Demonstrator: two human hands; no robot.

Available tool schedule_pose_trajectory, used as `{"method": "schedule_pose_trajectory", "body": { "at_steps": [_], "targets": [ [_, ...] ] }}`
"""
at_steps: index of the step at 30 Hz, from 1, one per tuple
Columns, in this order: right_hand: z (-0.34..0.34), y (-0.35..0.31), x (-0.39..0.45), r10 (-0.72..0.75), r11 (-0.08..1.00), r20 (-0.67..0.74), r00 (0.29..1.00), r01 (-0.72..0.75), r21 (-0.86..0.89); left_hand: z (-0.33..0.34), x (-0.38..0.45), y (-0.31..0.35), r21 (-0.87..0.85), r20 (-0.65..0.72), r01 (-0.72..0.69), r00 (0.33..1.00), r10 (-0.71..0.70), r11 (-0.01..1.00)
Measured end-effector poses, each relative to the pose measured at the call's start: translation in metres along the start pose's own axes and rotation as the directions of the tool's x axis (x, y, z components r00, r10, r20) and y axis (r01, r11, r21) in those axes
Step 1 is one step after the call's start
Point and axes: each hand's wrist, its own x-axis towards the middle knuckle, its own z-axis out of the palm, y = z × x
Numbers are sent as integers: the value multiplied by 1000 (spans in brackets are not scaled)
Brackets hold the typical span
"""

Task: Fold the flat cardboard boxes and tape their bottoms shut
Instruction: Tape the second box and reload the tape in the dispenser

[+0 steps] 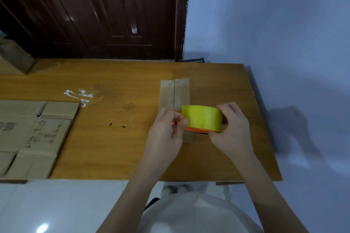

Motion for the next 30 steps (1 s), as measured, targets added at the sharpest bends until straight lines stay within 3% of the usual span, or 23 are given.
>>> {"method": "schedule_pose_trajectory", "body": {
  "at_steps": [8,15,25,30],
  "targets": [
    [3,-5,-4,28,1000,7,1000,-28,-9,11,-2,0,172,-98,-17,995,34,985],
    [1,-2,-7,28,999,30,999,-27,-39,10,-2,-2,155,-144,11,989,12,988],
    [7,4,-9,58,998,69,996,-58,2,6,2,-9,25,-170,193,968,-187,981],
    [5,6,-9,43,999,74,996,-41,-32,6,-1,-10,57,-155,10,988,-1,998]
  ]
}}
